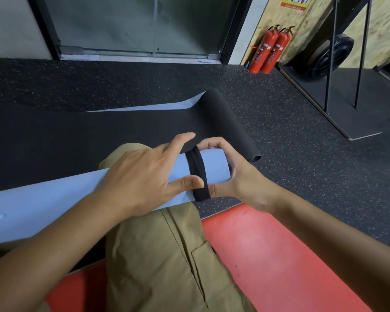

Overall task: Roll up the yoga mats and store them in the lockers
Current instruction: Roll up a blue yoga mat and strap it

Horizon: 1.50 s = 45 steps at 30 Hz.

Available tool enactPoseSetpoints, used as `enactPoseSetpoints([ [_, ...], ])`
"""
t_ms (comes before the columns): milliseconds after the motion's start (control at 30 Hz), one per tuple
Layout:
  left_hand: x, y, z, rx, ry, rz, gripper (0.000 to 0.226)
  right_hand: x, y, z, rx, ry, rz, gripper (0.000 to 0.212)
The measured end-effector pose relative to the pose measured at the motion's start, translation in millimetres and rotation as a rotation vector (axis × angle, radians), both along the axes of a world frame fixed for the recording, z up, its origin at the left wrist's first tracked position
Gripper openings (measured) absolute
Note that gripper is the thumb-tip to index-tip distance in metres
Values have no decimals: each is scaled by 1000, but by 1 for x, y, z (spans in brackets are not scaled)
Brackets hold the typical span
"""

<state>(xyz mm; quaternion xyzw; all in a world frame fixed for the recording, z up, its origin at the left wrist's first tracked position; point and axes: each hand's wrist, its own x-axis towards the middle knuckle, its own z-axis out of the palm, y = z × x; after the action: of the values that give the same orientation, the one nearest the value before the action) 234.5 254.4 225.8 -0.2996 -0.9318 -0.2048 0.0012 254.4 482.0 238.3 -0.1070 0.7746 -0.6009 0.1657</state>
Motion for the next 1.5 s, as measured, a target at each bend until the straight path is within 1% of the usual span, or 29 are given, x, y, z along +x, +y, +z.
enactPoseSetpoints([
  [100,0,-2,1,16,3,6,85,6,-7,-15,-131,10,-144,91],
  [200,0,-4,3,4,-14,36,81,16,-17,-31,-272,3,-330,96],
  [267,1,-4,5,-3,-34,46,79,22,-21,-36,-285,1,-365,99],
  [367,4,-1,7,-2,-65,69,69,29,-22,-35,-235,9,-336,105],
  [467,4,3,8,-24,-76,77,65,32,-19,-25,-126,16,-254,108],
  [533,3,4,9,-25,-103,78,67,30,-16,-20,-91,8,-211,109],
  [700,0,5,15,22,-251,85,75,21,-8,-16,-25,-13,-97,118],
  [800,-1,8,18,46,-285,114,61,18,-5,-15,21,-17,-45,122],
  [867,-2,10,18,57,-287,127,53,18,-5,-15,17,-23,-44,120],
  [1033,-4,10,17,67,-287,128,48,18,2,-12,-23,-84,-16,113],
  [1133,-4,8,16,73,-274,120,49,16,6,-12,-100,-133,-3,102],
  [1233,-5,7,15,109,-271,120,56,15,5,-13,-161,-167,-9,88],
  [1300,-5,6,15,141,-270,124,57,14,2,-13,-186,-176,-44,78],
  [1400,-2,3,14,194,-242,141,57,12,-5,-8,-139,-124,-120,69],
  [1500,3,0,14,226,-217,160,69,11,-13,0,-42,-30,-180,64],
])
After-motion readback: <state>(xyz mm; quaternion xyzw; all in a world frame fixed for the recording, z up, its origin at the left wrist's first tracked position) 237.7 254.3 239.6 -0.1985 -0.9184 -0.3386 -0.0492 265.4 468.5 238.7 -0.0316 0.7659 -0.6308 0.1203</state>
